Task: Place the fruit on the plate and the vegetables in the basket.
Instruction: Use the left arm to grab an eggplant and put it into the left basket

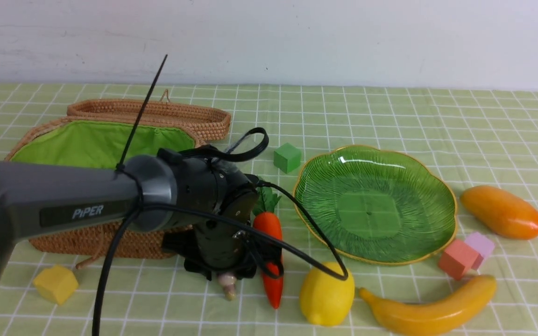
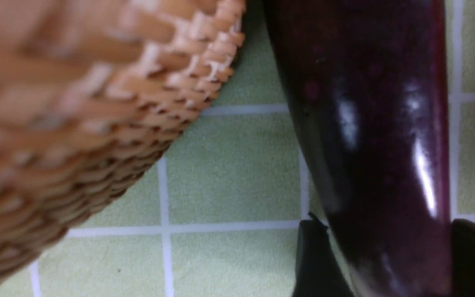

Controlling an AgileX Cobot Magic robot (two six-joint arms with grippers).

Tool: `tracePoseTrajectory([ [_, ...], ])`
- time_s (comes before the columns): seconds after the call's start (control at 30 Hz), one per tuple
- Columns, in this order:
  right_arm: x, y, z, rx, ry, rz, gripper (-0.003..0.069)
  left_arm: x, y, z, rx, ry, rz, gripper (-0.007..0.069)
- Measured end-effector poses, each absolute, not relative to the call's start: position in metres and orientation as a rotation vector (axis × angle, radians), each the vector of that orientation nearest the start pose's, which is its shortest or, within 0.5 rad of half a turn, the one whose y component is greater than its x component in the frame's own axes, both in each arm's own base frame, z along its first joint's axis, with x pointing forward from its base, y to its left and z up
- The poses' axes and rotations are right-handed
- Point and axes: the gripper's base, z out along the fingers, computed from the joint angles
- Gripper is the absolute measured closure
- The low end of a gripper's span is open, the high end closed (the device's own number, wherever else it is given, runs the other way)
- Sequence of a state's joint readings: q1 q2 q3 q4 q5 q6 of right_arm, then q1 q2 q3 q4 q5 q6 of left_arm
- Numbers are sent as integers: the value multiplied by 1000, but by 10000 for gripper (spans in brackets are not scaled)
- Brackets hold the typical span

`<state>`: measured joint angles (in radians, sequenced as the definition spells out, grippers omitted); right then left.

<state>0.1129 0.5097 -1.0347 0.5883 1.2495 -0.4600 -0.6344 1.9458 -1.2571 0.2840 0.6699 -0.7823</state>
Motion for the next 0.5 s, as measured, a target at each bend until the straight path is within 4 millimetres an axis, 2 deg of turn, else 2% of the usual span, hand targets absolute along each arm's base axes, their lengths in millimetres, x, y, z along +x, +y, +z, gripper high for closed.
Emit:
tracePoseTrajectory([
  [0.13, 24, 51, 414, -683, 1981, 514, 562, 321, -217, 162, 69, 2778, -52, 370],
  [0.4, 24, 51, 414, -682, 1982, 515, 562, 319, -214, 164, 83, 2793, -20, 368],
  [0.5, 24, 51, 414, -680, 1982, 516, 560, 315, -211, 176, 105, 2797, -8, 368],
])
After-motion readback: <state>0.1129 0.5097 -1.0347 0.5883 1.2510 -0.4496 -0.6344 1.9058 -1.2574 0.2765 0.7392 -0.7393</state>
